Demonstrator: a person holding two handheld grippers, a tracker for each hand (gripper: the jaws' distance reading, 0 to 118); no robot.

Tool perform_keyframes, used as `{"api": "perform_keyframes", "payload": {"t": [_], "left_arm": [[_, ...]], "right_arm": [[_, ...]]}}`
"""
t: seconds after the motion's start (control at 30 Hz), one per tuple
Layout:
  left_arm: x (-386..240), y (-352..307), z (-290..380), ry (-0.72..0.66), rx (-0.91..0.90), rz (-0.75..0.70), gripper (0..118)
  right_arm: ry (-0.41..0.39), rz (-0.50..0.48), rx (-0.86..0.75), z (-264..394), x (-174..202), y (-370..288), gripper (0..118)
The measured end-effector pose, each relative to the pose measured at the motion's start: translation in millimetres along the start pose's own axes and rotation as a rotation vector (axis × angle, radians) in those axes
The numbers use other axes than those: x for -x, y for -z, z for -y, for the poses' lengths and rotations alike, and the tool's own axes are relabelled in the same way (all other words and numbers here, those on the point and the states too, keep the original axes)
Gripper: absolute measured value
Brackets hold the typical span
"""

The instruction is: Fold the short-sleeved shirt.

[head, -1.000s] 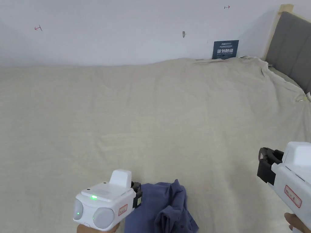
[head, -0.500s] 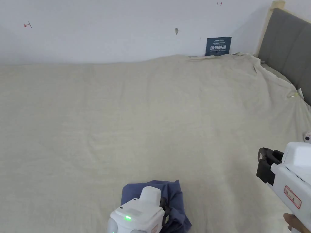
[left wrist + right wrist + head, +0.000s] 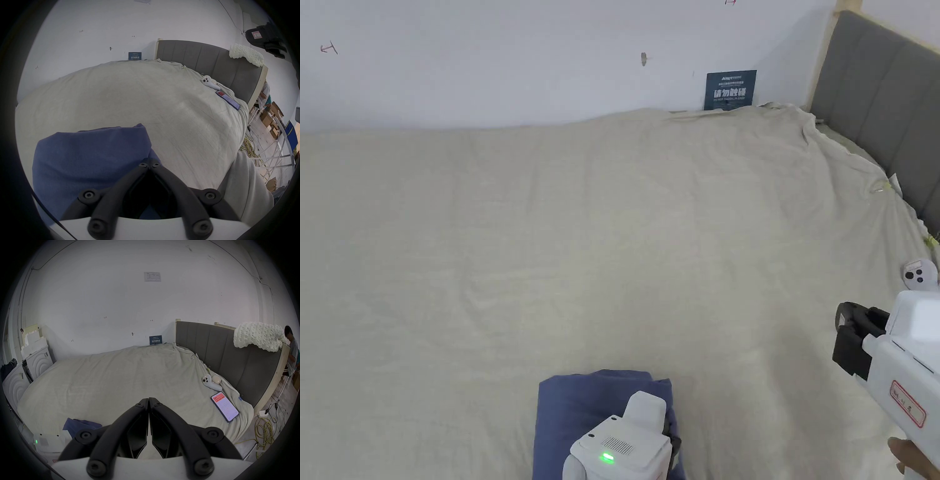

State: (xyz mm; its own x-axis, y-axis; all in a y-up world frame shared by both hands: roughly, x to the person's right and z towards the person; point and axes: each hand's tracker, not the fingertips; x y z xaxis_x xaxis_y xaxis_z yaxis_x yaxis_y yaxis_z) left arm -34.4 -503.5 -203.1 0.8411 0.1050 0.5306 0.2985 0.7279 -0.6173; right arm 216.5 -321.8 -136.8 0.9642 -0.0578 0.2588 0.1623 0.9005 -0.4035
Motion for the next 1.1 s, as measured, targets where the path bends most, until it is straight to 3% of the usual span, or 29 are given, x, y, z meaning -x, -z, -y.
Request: {"api": "perform_keyframes", "payload": {"t": [0.23, 0.5, 0.83, 1.1], "left_arm": [[13, -33, -20, -0.063, -0.091, 0.008, 0], [35, -94, -68, -0.028, -0.276, -0.044, 0], [82, -165, -114, -0.029, -0.491, -0.216, 0], [124, -196, -112, -0.064, -0.571, -0.38, 0]], "right_arm": [[-0.003, -0.012, -0.017, -4, 7, -3, 1], [-0.015, -0.047, -0.071, -16, 28, -11, 1], [-0.02, -0.098, -0.176, -33, 58, -15, 1], [-0.037, -0.116, -0.239, -36, 78, -17, 1]]}}
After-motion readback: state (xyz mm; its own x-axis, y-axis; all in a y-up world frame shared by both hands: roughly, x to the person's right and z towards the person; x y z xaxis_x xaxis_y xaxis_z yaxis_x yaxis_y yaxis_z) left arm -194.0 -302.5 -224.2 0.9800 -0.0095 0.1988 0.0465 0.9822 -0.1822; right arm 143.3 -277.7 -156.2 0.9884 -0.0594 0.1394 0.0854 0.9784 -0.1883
